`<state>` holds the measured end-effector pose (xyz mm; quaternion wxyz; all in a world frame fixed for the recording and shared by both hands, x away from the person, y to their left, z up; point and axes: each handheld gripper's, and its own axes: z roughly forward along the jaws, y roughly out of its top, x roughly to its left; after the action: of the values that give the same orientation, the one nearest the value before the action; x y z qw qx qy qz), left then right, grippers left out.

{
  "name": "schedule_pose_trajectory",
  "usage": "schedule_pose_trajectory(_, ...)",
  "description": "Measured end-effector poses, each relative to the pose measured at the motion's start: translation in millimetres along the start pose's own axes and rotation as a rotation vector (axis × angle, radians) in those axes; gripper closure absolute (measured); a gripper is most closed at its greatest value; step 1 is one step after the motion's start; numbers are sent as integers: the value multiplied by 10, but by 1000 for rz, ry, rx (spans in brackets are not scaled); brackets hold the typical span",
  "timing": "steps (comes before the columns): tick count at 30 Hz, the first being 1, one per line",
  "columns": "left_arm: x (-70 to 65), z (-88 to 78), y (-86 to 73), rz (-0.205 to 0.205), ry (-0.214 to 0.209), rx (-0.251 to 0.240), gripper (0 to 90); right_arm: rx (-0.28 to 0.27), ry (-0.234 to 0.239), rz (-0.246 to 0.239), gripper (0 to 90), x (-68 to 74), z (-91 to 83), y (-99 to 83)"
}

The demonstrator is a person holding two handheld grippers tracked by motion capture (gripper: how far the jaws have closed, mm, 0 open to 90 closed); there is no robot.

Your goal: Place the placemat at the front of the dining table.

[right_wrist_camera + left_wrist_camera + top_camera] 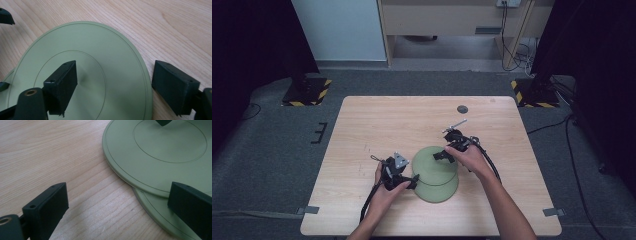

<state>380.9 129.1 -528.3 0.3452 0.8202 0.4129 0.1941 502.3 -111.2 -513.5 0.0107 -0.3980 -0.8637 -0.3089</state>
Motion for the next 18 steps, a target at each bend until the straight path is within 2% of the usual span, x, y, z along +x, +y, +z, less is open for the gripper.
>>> schedule_pose_trajectory(7, 5, 7, 3, -1, 0, 0, 14, 7, 6, -4, 235, 22, -3, 4)
schedule_pose_trajectory(12, 5, 9, 4, -3, 2, 2, 8, -12, 8, 9, 238, 28, -47, 13)
schedule_pose_trajectory(18, 1, 10, 10, -1, 9, 5, 2, -36, -1, 0, 274, 57, -160, 29)
